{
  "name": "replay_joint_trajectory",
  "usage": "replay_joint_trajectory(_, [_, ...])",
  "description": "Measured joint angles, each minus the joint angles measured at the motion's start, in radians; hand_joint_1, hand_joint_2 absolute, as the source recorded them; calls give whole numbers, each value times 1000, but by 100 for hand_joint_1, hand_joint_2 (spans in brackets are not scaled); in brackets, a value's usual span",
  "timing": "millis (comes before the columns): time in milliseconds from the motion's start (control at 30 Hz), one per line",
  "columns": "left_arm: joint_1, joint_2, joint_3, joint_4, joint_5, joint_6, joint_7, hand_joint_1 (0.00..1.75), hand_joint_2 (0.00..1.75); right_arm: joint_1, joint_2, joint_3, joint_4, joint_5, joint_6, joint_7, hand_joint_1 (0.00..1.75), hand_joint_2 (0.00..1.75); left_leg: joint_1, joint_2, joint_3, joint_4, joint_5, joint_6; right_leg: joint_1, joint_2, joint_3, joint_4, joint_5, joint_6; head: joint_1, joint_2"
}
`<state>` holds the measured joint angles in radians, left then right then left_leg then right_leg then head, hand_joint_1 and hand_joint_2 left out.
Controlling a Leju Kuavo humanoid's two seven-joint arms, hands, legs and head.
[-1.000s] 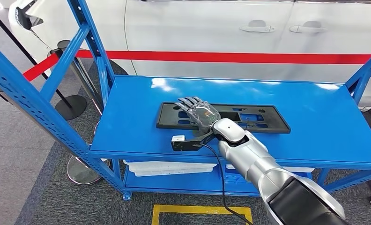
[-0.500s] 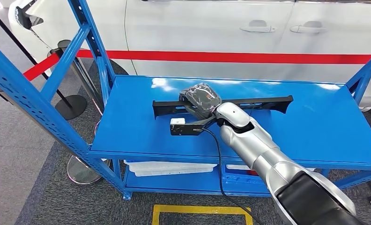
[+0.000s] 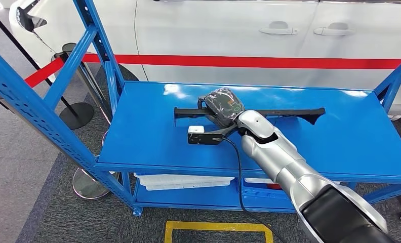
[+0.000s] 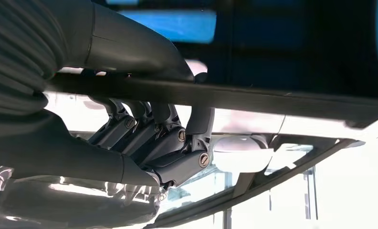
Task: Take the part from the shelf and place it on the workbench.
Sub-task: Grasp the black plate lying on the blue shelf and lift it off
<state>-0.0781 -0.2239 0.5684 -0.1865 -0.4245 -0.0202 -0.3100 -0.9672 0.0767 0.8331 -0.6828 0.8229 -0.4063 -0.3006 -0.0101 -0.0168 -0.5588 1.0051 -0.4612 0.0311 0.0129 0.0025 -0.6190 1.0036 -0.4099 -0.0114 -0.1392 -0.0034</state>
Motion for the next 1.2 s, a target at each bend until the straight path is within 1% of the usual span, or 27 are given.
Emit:
replay_joint_trajectory(100, [0,0,-1,0,-6,-1,0,0,0,-8,-3,-1,0,-3,-16,16,175,175,0,0,0,0,0,0,0,0,0,0,0,0,0,0])
replay_joint_trajectory(200, [0,0,-2,0,-12,-3,0,0,0,-39,-4,-11,0,-10,-21,30,175,175,0,0,0,0,0,0,0,0,0,0,0,0,0,0])
replay_joint_trajectory(367, [-1,0,-3,0,-15,-1,-1,0,0,-81,-5,-24,0,-29,-23,32,175,175,0,0,0,0,0,0,0,0,0,0,0,0,0,0])
replay_joint_trajectory(467, [-2,0,-5,0,-16,6,-6,0,0,-114,-5,-53,2,-96,-12,18,175,175,0,0,-1,0,0,0,0,0,-1,0,0,0,0,0])
replay_joint_trajectory(567, [-5,0,-10,0,-19,16,-6,0,0,-177,-4,-97,9,-164,20,0,175,175,0,0,-1,0,0,0,0,0,-1,0,0,0,0,0])
replay_joint_trajectory(667, [-10,0,-14,0,-24,35,-4,0,0,-221,0,-141,13,-292,80,-36,175,175,0,0,-1,0,0,0,0,0,-1,0,0,0,0,0])
replay_joint_trajectory(800, [-15,3,-19,0,-24,52,0,0,0,-257,1,-234,20,-550,210,-96,175,175,0,-1,-1,0,0,0,0,-1,-1,0,0,0,0,0])
replay_joint_trajectory(900, [-15,7,-20,0,-24,54,-3,0,0,-261,1,-309,24,-724,306,-131,175,175,0,-1,-1,0,0,0,0,-1,-1,0,0,0,0,0])
replay_joint_trajectory(1067, [-14,12,-25,0,-28,54,-4,0,0,-254,-8,-384,20,-904,381,-141,175,175,0,-1,-1,0,0,0,0,-1,-1,0,0,0,0,0])
replay_joint_trajectory(1200, [-14,16,-26,0,-31,55,-5,0,0,-243,-19,-429,6,-1002,427,-143,175,175,-1,-1,-1,1,0,0,-1,0,-1,0,0,0,0,0])
